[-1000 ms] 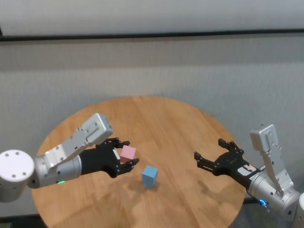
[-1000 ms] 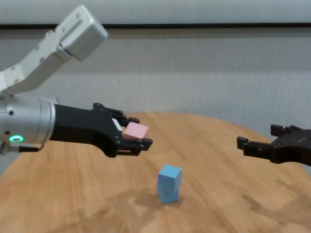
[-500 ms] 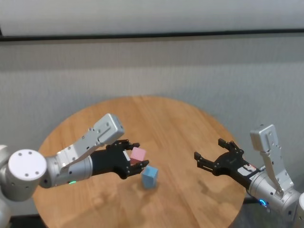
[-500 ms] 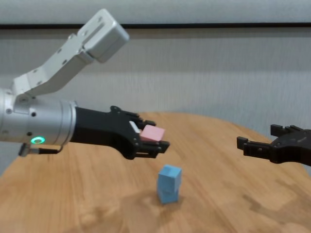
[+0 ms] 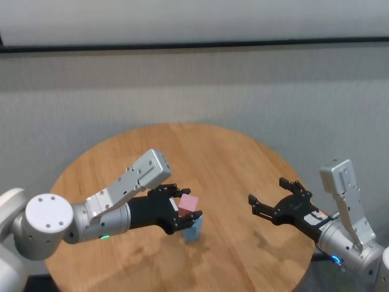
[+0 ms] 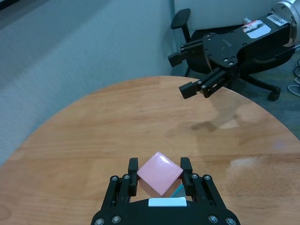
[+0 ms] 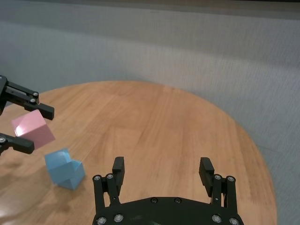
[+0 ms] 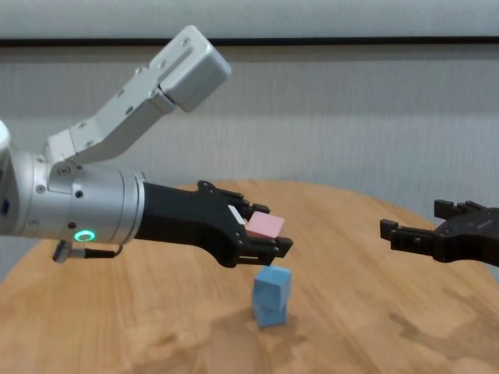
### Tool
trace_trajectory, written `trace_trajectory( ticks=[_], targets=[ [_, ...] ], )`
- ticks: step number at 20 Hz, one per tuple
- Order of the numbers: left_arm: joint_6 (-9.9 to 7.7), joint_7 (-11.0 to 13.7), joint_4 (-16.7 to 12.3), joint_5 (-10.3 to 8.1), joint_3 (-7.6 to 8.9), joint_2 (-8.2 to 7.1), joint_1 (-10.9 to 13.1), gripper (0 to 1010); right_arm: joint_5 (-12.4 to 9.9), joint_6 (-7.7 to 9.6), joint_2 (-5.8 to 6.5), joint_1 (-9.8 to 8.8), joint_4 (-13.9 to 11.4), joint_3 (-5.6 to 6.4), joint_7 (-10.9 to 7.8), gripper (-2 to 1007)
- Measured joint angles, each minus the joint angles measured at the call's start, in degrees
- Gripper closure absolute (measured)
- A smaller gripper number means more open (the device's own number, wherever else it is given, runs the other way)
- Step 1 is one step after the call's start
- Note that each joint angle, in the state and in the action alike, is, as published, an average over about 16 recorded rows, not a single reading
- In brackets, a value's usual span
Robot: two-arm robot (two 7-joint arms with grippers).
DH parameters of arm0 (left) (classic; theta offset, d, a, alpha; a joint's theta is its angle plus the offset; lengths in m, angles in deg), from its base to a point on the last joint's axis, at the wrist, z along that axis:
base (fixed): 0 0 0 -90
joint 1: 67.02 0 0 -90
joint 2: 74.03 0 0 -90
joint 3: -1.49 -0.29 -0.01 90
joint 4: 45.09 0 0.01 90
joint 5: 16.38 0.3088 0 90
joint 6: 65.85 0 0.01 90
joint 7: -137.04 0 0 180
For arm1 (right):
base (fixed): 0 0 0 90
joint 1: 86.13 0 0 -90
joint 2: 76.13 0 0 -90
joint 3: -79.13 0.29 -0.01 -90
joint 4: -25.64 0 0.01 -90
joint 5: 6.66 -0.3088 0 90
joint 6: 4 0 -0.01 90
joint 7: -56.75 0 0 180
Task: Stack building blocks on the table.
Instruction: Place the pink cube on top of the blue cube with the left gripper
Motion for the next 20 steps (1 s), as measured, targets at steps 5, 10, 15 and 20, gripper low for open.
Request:
trace_trajectory(
  ticks=[5,10,15,20],
  targets=[
    [0.22,0.0,1.1,-0.2,-0.44,0.66,-0.3,443,0.0,0.0,0.0,0.0,0.0,0.0,0.0,0],
    [0.5,0.0,2.2,-0.31,-0.72,1.22,-0.6,443,0.0,0.0,0.0,0.0,0.0,0.0,0.0,0],
    [0.76,0.0,3.4,-0.32,-0.92,1.68,-0.9,443,0.0,0.0,0.0,0.0,0.0,0.0,0.0,1],
    [1.0,0.1,4.5,-0.33,-1.07,2.11,-1.3,443,0.0,0.0,0.0,0.0,0.0,0.0,0.0,1]
  ],
)
